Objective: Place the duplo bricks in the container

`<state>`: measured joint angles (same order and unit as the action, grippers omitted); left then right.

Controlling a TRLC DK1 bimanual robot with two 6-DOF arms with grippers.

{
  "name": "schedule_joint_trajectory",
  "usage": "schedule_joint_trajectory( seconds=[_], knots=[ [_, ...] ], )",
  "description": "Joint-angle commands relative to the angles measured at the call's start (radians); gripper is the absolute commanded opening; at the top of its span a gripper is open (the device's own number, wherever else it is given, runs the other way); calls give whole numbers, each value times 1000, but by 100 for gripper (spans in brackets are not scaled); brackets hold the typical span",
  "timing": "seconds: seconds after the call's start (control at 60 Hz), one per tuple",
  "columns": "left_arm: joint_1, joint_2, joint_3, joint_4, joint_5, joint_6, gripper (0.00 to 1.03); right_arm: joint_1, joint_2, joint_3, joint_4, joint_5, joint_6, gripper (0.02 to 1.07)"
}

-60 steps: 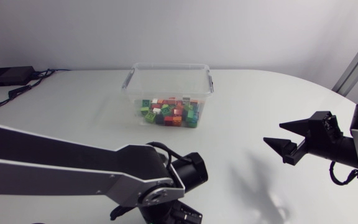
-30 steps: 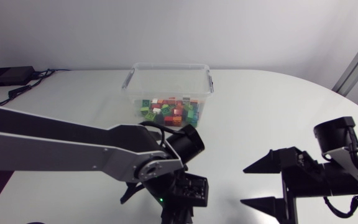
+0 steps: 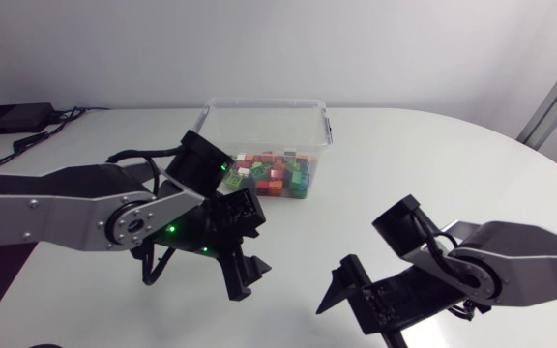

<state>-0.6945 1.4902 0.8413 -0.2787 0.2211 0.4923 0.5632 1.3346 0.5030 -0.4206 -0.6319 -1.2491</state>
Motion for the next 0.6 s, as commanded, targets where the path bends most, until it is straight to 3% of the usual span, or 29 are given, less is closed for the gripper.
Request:
schedule_joint_trajectory(
  seconds=[0.0, 0.083, 0.167, 0.367, 0.583],
  knots=[
    [9, -30, -42, 27, -28, -70, 87, 55, 37, 5, 37, 15, -93, 100],
    [39, -48, -62, 84, -98, -107, 88, 112, 115, 26, 54, 38, -145, 95],
    [79, -54, -61, 102, -144, -113, 88, 153, 172, 46, 55, 51, -193, 84],
    [139, -77, -56, 154, -212, -133, 88, 191, 199, 92, 5, 49, -262, 62],
    [167, -76, -25, 139, -227, -123, 88, 213, 241, 155, -121, 51, -349, 57]
  ],
)
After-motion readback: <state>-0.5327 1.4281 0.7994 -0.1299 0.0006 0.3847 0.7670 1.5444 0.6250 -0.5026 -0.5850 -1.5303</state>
